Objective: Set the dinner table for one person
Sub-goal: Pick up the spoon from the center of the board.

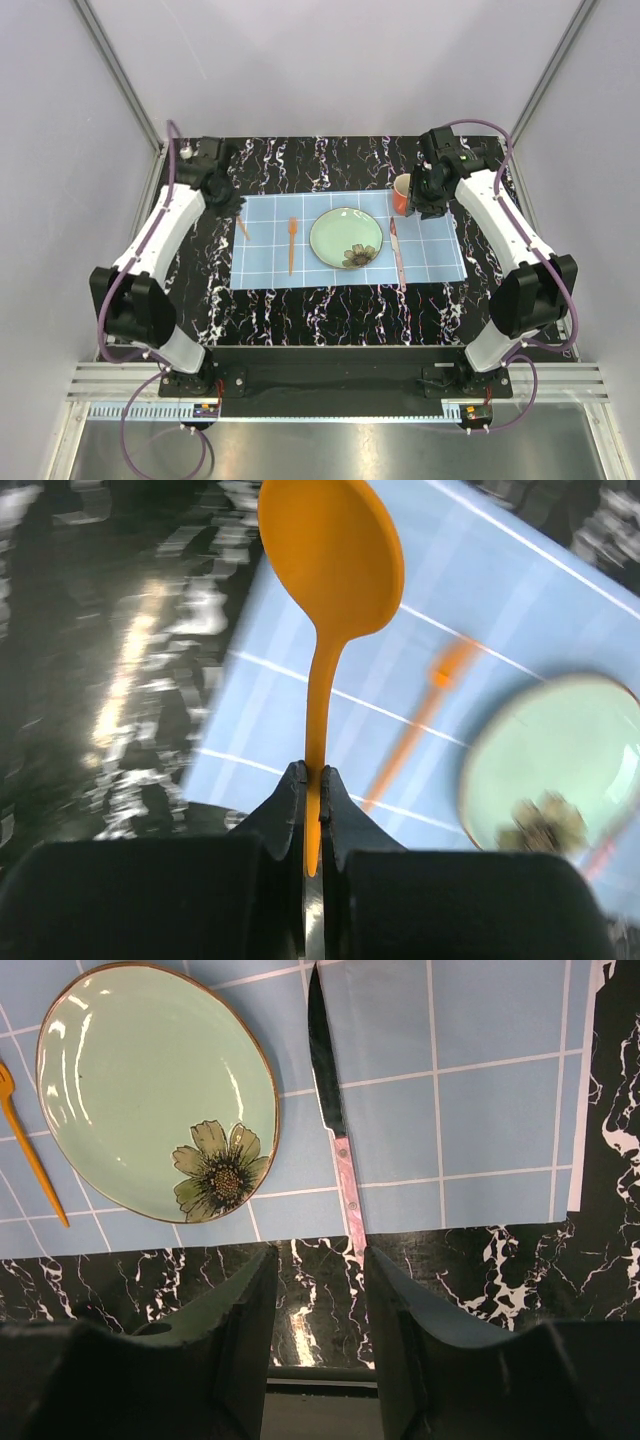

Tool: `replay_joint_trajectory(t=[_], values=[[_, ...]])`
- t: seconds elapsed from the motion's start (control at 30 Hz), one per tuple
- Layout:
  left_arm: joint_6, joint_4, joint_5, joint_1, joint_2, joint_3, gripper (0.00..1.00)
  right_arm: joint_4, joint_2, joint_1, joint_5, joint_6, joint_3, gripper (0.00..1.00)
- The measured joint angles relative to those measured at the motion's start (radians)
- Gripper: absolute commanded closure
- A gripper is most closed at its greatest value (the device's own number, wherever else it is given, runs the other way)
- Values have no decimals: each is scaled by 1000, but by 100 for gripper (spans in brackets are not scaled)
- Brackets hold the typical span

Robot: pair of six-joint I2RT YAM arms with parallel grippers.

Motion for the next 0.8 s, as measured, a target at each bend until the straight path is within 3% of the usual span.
replay_joint_trajectory(t=[0.43,0.8], values=[[79,-42,248,-462,404,320,100,26,3,-16,4,29,-1,54],[132,-100,343,-584,597,648,100,42,-36,-60,29,53,-74,54]])
